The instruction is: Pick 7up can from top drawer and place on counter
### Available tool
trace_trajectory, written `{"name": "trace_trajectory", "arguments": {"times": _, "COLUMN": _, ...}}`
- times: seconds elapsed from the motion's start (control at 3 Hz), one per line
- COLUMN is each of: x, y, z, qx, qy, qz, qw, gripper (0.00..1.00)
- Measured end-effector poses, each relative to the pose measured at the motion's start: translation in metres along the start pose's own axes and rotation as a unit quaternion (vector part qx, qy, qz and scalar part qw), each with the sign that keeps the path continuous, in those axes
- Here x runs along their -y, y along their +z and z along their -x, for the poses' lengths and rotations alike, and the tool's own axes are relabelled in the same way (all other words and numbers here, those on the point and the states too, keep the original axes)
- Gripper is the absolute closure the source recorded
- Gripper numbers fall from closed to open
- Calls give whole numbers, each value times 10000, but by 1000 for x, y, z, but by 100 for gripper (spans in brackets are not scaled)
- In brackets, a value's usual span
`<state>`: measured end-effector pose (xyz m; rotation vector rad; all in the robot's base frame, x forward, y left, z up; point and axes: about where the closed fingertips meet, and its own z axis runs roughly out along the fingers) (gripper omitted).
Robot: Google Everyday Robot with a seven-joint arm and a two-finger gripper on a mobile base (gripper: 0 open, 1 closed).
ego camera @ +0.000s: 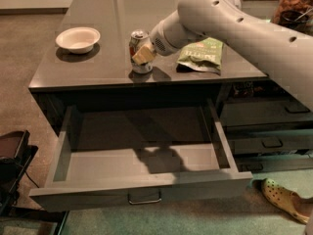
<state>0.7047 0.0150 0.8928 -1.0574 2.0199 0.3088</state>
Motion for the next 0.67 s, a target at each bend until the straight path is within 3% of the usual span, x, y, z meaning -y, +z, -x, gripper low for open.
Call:
{"name": "trace_trajectory", "arguments": {"times": 0.33, "x": 0, "y": 0, "z": 0, "qx": 0, "qy": 0, "qz": 0, "qw": 10000, "gripper": 0}}
{"name": "trace_trajectory", "arguments": {"times": 0.67, "x": 0, "y": 0, "z": 0, "qx": 0, "qy": 0, "qz": 0, "qw": 10000, "gripper": 0}}
